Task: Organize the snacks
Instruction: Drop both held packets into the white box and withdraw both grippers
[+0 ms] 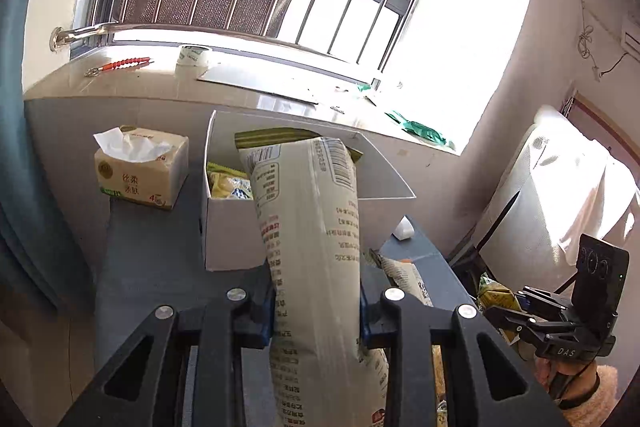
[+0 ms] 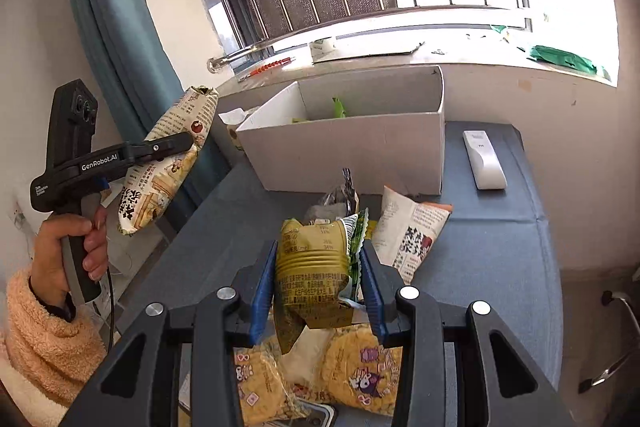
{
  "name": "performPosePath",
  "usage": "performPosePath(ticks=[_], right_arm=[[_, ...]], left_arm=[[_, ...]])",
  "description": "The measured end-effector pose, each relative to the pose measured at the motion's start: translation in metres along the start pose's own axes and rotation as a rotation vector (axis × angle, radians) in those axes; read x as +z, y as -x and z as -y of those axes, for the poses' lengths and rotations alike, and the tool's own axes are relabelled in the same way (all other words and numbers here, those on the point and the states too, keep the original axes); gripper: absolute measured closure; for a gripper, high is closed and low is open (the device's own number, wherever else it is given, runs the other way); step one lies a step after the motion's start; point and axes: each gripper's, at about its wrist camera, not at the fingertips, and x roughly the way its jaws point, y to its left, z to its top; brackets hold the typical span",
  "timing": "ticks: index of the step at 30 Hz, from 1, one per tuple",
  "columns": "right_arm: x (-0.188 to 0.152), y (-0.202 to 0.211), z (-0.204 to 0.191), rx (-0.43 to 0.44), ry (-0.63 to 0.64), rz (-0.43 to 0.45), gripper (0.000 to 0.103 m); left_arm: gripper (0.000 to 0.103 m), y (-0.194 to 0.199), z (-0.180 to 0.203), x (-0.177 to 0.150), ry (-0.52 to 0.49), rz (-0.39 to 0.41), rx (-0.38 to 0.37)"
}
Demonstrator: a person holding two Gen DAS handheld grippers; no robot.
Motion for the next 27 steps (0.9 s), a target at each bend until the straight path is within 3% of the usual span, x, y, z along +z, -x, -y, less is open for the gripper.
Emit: performPosePath(ticks=[4, 9, 12, 16, 17, 18, 19, 20, 23, 27], right_arm=[[0.077, -0.028, 0.005, 0.001, 0.007, 0.033, 0.06], [0.161, -0.085, 0.036, -0.044, -0.07, -0.014, 0.06], [0.189, -0.112, 0.051, -0.07, -0.114, -0.047, 0.06], [0.199, -0.135, 0.068, -0.092, -0.144, -0.086, 0.056], [0.198, -0.138, 0.072, -0.088, -0.155, -0.091, 0.044], [0.198, -0.141, 0.076, -0.079, -0.176, -0.101, 0.029], [0.197, -0.141, 0.08, -0.08, -0.198, -0.097, 0.0], [0.196, -0.137, 0.084, -0.089, -0.21, -0.073, 0.0], [0.194, -0.127, 0.089, -0.143, -0.189, -0.022, 0.0], [0.195, -0.116, 0.094, -0.136, -0.205, -0.002, 0.0]], left_arm=[[0.07, -0.023, 0.01, 0.063, 0.0, 0.044, -0.02], [0.07, -0.085, 0.003, 0.121, 0.047, -0.007, -0.003], [0.07, -0.116, -0.001, 0.137, 0.061, -0.044, 0.026], [0.068, -0.15, -0.006, 0.136, 0.057, -0.102, 0.053], [0.059, -0.158, -0.009, 0.136, 0.068, -0.129, 0.06], [0.033, -0.163, -0.012, 0.135, 0.083, -0.143, 0.083], [0.015, -0.162, -0.015, 0.132, 0.095, -0.144, 0.108], [0.0, -0.16, -0.017, 0.13, 0.099, -0.133, 0.118], [0.0, -0.155, -0.024, 0.126, 0.102, -0.122, 0.119], [0.0, -0.142, -0.02, 0.128, 0.067, -0.106, 0.153]])
